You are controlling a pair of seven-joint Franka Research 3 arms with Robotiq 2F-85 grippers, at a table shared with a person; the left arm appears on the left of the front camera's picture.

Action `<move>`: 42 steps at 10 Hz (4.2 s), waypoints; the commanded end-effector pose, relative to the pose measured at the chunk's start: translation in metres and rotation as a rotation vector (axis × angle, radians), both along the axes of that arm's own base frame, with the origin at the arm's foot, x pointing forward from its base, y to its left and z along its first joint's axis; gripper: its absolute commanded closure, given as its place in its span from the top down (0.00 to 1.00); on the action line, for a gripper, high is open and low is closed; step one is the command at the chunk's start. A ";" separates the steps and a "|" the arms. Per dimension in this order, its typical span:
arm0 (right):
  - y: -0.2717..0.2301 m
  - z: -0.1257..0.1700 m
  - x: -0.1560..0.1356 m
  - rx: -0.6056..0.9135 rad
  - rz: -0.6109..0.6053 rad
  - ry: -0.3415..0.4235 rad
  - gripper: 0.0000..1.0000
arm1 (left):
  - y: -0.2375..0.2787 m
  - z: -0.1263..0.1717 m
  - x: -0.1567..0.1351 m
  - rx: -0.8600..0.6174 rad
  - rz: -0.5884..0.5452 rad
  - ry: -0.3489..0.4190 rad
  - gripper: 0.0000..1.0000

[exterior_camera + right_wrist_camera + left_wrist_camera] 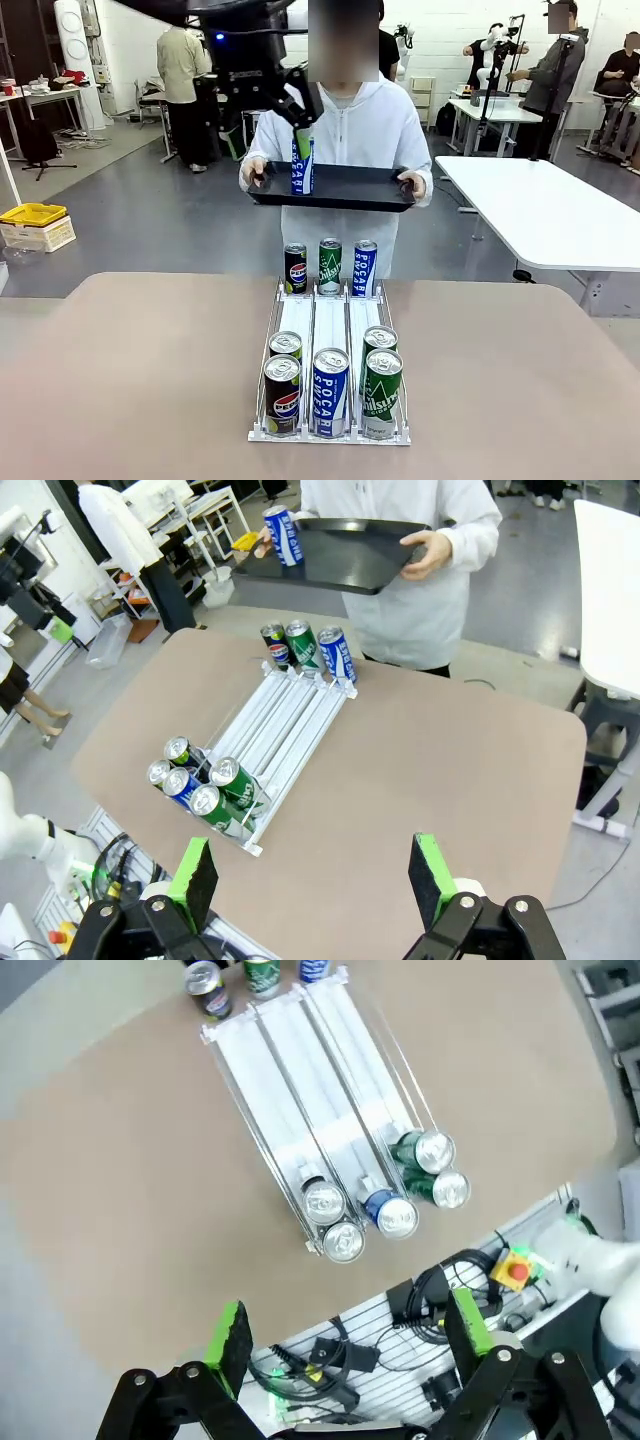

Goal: Retrieve and hand over the desired beverage to the person.
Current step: Place the picked can on the Handle tray extended by the person, then pick up another can of the same type that the person held from the Automatic Can Dispenser.

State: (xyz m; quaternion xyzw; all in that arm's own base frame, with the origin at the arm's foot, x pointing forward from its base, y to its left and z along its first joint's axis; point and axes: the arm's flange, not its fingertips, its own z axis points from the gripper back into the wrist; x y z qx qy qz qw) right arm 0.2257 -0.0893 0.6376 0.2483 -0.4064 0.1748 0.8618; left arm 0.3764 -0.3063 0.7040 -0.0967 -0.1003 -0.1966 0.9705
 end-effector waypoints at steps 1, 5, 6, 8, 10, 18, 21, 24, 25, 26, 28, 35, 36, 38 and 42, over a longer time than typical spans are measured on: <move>0.000 0.000 0.001 0.003 -0.001 0.002 1.00 | 0.036 -0.027 -0.020 -0.065 -0.084 0.007 1.00; 0.000 0.000 0.001 0.003 -0.001 0.002 1.00 | 0.054 -0.034 -0.011 -0.106 -0.034 0.049 1.00; 0.000 0.000 0.001 0.003 -0.001 0.002 1.00 | 0.046 -0.027 -0.017 -0.065 -0.066 0.028 1.00; 0.000 0.000 0.001 0.003 -0.001 0.002 1.00 | 0.046 -0.027 -0.017 -0.065 -0.066 0.028 1.00; 0.000 0.000 0.001 0.003 -0.001 0.002 1.00 | 0.046 -0.027 -0.017 -0.065 -0.066 0.028 1.00; 0.000 0.000 0.001 0.003 -0.001 0.002 1.00 | 0.133 -0.001 -0.018 -0.221 -0.330 -0.029 1.00; 0.000 0.000 0.001 0.003 -0.001 0.002 1.00 | 0.239 0.000 -0.021 -0.306 -0.346 -0.171 1.00; 0.000 0.000 0.001 0.003 -0.001 0.002 1.00 | 0.317 -0.030 -0.030 -0.433 -0.208 -0.377 1.00; 0.000 0.000 0.001 0.003 -0.001 0.002 1.00 | 0.324 -0.042 -0.035 -0.467 -0.185 -0.396 1.00; 0.000 0.000 0.001 0.003 -0.001 0.002 1.00 | 0.329 -0.047 -0.030 -0.470 -0.186 -0.372 1.00; 0.000 0.000 0.001 0.003 -0.001 0.002 1.00 | 0.331 -0.053 -0.036 -0.466 -0.178 -0.361 1.00; 0.000 0.000 0.001 0.003 -0.001 0.002 1.00 | 0.337 -0.052 -0.032 -0.456 -0.157 -0.334 1.00; 0.000 0.000 0.001 0.003 -0.001 0.002 1.00 | 0.337 -0.052 -0.032 -0.456 -0.157 -0.334 1.00; 0.000 0.000 0.001 0.003 -0.001 0.002 1.00 | 0.337 -0.052 -0.032 -0.456 -0.157 -0.334 1.00; 0.000 0.000 0.001 0.003 -0.001 0.002 1.00 | 0.337 -0.052 -0.032 -0.456 -0.157 -0.334 1.00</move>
